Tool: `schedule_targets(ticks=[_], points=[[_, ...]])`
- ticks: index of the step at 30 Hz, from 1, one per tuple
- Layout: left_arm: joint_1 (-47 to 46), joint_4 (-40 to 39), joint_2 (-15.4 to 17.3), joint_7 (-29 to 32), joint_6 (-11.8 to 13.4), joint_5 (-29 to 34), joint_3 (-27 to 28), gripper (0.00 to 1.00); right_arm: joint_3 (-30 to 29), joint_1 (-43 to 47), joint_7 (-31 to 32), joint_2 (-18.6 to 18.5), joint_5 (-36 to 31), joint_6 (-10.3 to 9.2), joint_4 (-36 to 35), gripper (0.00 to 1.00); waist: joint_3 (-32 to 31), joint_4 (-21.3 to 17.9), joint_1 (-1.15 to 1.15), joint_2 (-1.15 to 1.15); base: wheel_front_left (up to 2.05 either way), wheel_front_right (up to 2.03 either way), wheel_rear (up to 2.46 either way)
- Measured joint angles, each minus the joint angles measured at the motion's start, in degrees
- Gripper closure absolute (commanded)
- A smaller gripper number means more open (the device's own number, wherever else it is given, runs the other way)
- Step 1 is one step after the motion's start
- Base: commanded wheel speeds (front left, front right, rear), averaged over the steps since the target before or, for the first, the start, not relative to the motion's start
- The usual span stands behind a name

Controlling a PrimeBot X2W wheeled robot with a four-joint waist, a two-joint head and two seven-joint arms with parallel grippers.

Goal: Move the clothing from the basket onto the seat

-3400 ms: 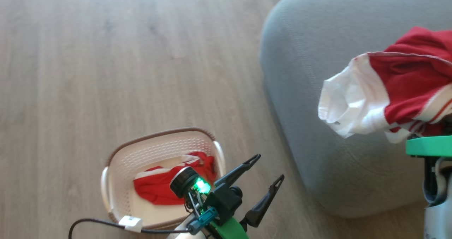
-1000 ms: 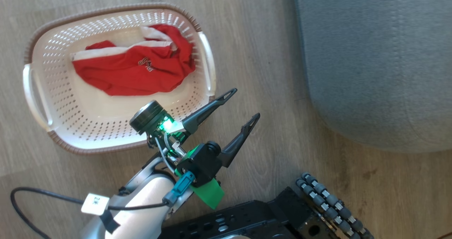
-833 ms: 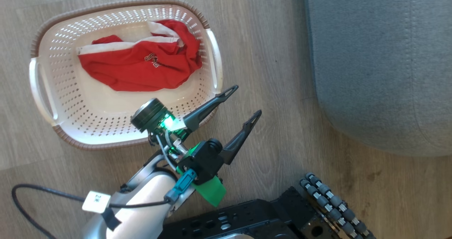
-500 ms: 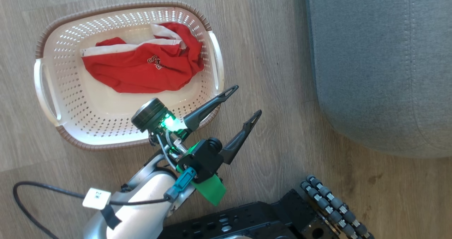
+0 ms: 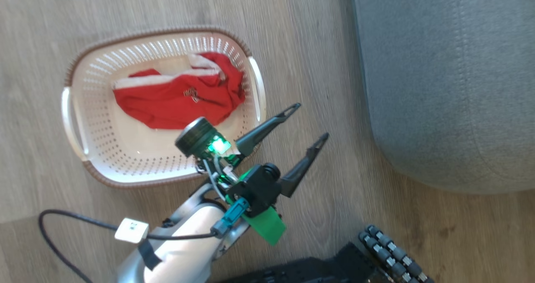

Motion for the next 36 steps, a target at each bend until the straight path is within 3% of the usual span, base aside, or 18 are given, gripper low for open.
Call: schedule_targets(ticks=[9,22,30,36], points=[[1.48,1.33,-2.86,0.0,-0.45,-0.8,-0.48,0.0,7.53,0.6,6.41,-0.01,1.69,0.0,0.47,0.0,-8.21,1.46,0.0,0.0,0.0,0.0,0.0],[7.55,3.1,-5.6,0.0,0.05,-2.27,-0.56,0.0,20.59,2.88,0.94,-0.14,9.53,0.0,-0.25,0.0,-22.57,4.3,-0.01,0.0,0.0,0.0,0.0],[8.62,3.03,-5.86,0.0,1.31,-2.5,3.25,0.0,31.93,7.93,-3.57,0.35,17.33,0.0,-7.11,0.0,-28.28,6.26,-0.01,0.01,0.0,0.0,0.0],[11.04,2.97,-6.04,0.0,3.14,-3.16,8.21,0.0,39.66,15.43,-6.17,0.23,30.94,0.0,-20.36,0.0,-31.41,8.51,-0.01,0.0,0.0,0.0,0.0]])
